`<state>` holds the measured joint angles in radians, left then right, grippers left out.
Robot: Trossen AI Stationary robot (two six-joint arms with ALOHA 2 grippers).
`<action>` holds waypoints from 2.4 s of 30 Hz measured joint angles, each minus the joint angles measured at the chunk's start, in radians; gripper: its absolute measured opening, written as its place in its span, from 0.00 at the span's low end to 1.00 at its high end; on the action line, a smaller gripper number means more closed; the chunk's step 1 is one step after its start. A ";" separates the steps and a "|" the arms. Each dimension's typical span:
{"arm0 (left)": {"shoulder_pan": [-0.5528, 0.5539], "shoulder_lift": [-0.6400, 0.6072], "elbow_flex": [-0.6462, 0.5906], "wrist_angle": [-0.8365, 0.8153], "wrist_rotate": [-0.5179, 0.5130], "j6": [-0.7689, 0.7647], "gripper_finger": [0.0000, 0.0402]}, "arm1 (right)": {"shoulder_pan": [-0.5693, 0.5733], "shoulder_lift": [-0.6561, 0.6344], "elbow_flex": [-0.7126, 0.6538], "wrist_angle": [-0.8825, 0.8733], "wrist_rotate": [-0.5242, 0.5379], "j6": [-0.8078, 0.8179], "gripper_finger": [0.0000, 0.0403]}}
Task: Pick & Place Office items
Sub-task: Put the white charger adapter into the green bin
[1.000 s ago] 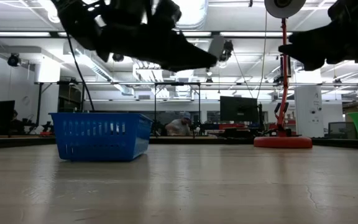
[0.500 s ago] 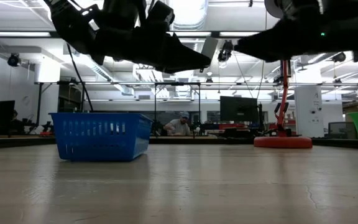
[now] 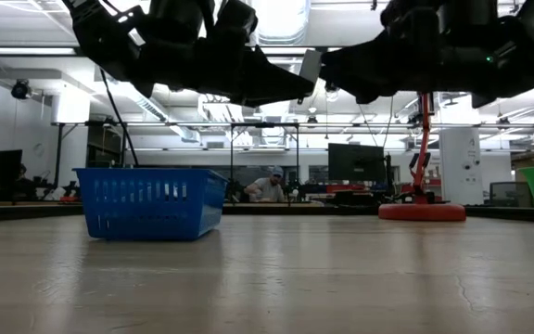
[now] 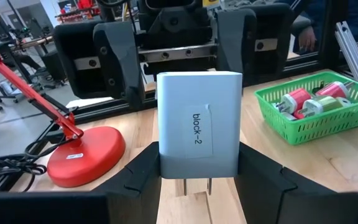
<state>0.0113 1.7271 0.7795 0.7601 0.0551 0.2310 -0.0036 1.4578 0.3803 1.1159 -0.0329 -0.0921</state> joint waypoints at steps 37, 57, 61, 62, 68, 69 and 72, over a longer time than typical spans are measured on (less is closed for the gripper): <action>0.001 0.000 0.000 0.015 0.000 0.000 0.40 | 0.001 0.091 0.112 -0.063 -0.055 0.006 0.61; 0.002 0.000 0.000 0.010 0.001 -0.006 0.40 | 0.007 0.104 0.132 -0.081 -0.066 -0.013 0.41; 0.002 0.000 0.000 0.010 0.001 -0.002 0.40 | 0.017 0.103 0.134 -0.087 -0.066 -0.020 0.41; 0.002 0.000 0.000 0.010 0.001 0.000 0.40 | 0.019 0.103 0.134 -0.088 -0.066 -0.025 0.41; 0.001 0.000 0.000 0.010 0.005 0.004 0.40 | 0.031 0.103 0.134 -0.088 -0.061 -0.042 0.41; 0.001 0.000 0.000 0.010 0.005 0.004 0.40 | 0.031 0.103 0.134 -0.088 -0.062 -0.042 0.41; 0.001 0.000 0.000 0.010 0.005 0.004 0.40 | 0.031 0.103 0.134 -0.088 -0.062 -0.042 0.41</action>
<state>0.0120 1.7271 0.7795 0.7696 0.0599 0.2350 0.0269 1.5604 0.5144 1.0279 -0.0952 -0.1345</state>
